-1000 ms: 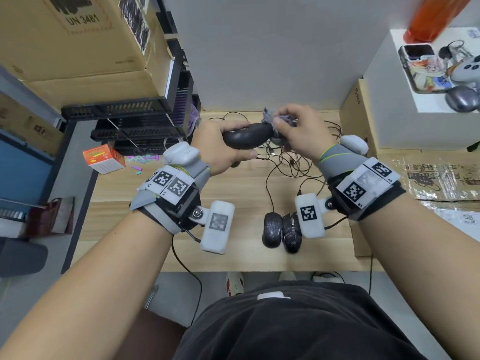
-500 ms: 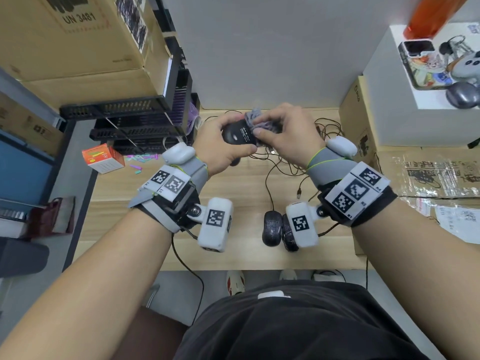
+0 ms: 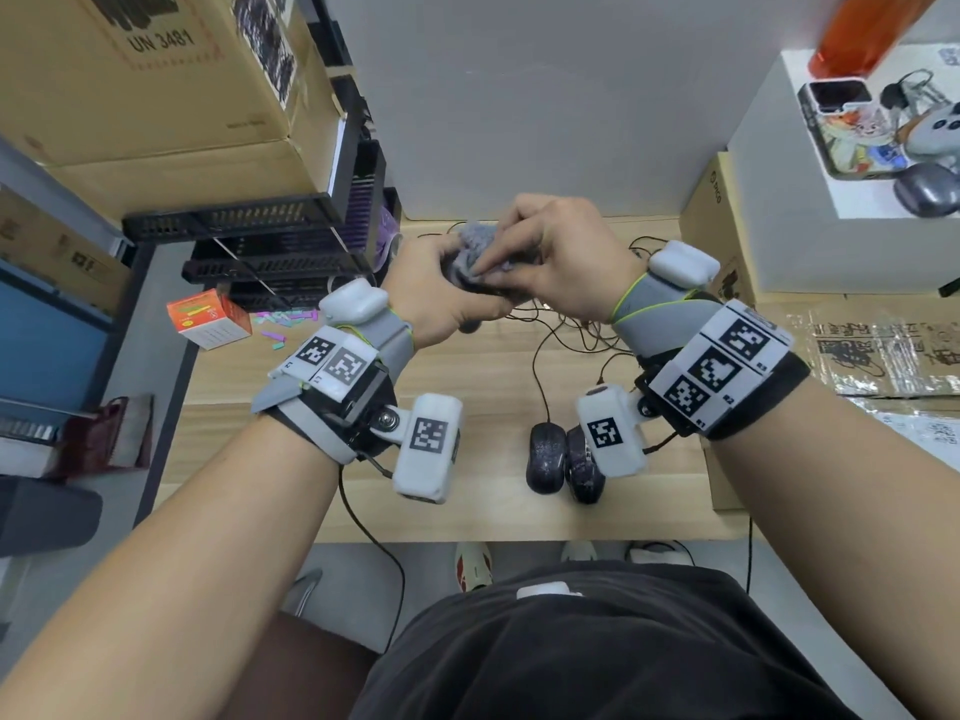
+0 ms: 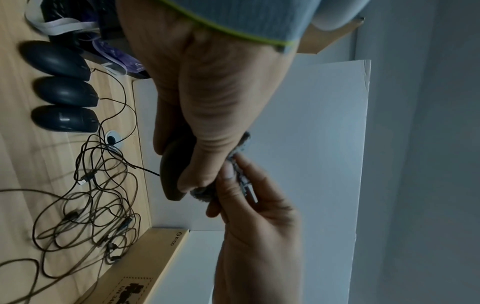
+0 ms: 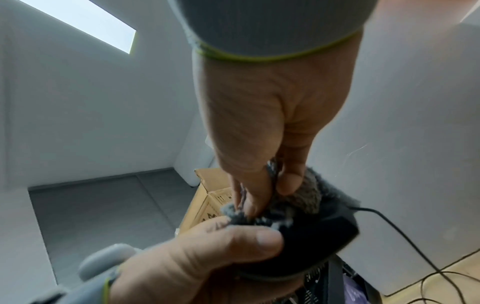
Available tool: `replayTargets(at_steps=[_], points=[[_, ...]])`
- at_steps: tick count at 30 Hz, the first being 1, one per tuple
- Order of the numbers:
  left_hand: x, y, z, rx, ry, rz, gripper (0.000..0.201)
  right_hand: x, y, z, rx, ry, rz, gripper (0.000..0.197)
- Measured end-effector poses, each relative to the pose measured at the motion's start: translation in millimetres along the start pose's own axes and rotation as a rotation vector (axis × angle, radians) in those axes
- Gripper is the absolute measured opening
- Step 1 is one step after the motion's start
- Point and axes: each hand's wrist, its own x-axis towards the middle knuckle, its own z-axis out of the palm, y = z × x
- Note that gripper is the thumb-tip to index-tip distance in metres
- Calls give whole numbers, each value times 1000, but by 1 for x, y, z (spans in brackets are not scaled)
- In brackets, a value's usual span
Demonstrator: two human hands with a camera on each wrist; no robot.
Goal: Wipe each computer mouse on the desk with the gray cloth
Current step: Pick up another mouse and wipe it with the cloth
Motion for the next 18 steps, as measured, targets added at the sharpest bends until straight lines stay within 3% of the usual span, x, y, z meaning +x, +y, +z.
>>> replayTargets(at_steps=[2, 5, 10, 13, 15, 18], points=[[0, 2, 0, 20, 12, 8, 31, 1, 2, 0, -20, 55, 14, 13], [1, 3, -2, 11, 18, -1, 31, -3, -3, 3, 33, 4, -80, 14], [3, 6, 0, 77, 7, -21, 26, 2, -4, 2, 11, 77, -18, 12], [5, 3, -1, 46, 1, -14, 33, 2, -8, 0, 10, -39, -59, 13], [3, 1, 0, 56, -20, 10, 31, 5, -3, -6, -76, -114, 5, 14], [2, 1, 2, 98, 0, 10, 36, 8, 7, -10, -199, -15, 149, 15]])
